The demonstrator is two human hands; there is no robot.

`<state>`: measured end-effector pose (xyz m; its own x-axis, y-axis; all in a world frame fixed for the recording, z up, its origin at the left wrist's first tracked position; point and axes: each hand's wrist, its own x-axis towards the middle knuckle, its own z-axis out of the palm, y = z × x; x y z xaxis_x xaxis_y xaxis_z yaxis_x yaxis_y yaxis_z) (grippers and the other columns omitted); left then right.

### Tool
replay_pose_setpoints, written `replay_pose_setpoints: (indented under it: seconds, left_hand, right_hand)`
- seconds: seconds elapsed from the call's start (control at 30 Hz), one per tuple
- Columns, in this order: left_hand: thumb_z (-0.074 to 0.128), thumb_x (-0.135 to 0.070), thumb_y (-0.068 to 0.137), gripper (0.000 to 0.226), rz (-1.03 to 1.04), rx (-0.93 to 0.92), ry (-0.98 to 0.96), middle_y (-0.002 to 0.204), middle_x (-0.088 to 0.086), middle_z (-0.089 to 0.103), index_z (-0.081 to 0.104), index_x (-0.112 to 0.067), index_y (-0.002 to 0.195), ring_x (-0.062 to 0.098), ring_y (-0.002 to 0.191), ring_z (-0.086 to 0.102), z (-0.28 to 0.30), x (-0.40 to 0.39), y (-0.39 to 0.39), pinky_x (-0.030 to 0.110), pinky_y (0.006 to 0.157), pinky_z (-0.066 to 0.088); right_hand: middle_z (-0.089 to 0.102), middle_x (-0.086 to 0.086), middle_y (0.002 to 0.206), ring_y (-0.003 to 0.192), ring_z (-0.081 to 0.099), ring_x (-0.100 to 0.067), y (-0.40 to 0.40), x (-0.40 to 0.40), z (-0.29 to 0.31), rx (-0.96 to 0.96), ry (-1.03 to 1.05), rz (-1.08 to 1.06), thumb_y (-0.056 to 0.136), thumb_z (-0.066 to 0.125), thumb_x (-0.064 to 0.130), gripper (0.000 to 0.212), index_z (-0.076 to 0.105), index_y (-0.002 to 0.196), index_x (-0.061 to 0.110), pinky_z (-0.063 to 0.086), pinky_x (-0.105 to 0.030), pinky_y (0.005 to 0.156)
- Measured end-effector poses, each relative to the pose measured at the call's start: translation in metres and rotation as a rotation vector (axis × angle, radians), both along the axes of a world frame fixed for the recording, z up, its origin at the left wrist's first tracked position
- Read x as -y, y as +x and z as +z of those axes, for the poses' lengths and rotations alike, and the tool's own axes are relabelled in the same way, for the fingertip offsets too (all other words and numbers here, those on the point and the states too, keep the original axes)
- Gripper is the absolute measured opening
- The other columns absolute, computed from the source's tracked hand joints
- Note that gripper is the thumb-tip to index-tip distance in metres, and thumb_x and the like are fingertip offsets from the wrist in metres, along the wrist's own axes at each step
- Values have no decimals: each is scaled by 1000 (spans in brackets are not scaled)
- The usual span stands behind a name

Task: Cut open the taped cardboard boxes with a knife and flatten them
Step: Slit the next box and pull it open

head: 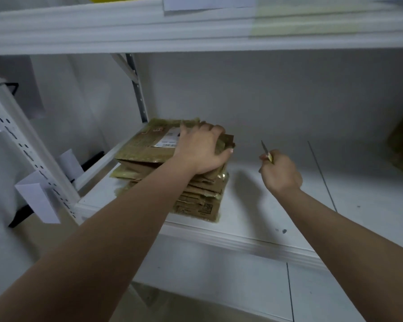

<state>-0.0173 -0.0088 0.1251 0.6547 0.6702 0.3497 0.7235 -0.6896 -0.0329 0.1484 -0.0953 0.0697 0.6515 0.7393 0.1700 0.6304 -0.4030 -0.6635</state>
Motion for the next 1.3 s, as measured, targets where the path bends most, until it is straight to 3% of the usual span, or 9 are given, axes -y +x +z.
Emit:
replay_pose_setpoints:
  seconds: [0.2,0.3,0.43,0.53,0.63,0.9,1.1,1.17,1.3]
  left_hand:
    - [48,-57,88,60,-148,-2,-70,137,7,51,45,-23,138,27,129,44,-8,36,76,47,109,28]
    - [56,-44,90,56,-274,22,-129,139,10,49,44,-18,139,29,127,46,-14,63,133,39,105,35]
    - [58,-42,87,60,-385,45,-194,138,13,48,44,-15,139,31,126,46,-19,112,223,40,105,38]
    - [58,-39,86,62,-469,33,-237,140,13,44,41,-16,141,31,127,45,-24,150,290,41,105,38]
    - [59,-35,87,61,-524,38,-253,141,14,43,40,-17,142,31,128,43,-30,180,344,40,106,38]
    - [59,-29,92,65,-509,-66,-342,148,14,34,29,-15,148,30,135,35,-44,221,429,40,108,36]
    - [60,-28,91,66,-513,-15,-301,148,15,34,29,-14,148,33,131,40,-40,233,479,40,103,41]
    - [60,-29,91,67,-484,4,-273,152,15,28,29,-16,149,35,132,38,-41,229,493,41,101,43]
    - [54,-28,94,65,-378,-51,-249,161,8,2,26,-26,152,34,144,16,-38,210,514,46,110,35]
  right_hand:
    - [65,-11,111,104,57,-36,75,59,13,66,25,-74,93,43,18,25,57,114,19,46,-37,83]
    - [64,-12,112,104,57,-37,128,97,15,103,18,-109,93,42,19,25,56,114,19,48,-38,85]
    - [64,-14,109,100,58,-38,205,151,24,190,36,-117,94,42,19,24,56,114,17,48,-37,78]
    - [64,-15,108,100,58,-38,259,188,30,263,41,-145,97,41,23,23,56,112,15,40,-35,70]
    - [63,-14,114,105,56,-38,305,218,33,266,41,-146,96,42,25,29,54,122,18,43,-37,76]
    - [56,-9,127,112,54,-34,382,272,27,205,121,-258,93,45,15,39,49,131,19,40,-34,78]
    - [50,-7,129,109,54,-33,411,282,23,220,147,-275,91,46,12,38,52,128,19,38,-32,75]
    - [52,-8,128,108,54,-33,420,280,24,234,143,-271,92,46,13,37,52,128,19,36,-31,74]
    - [52,-10,126,105,55,-35,428,272,25,214,99,-259,93,44,16,33,53,124,19,37,-32,73]
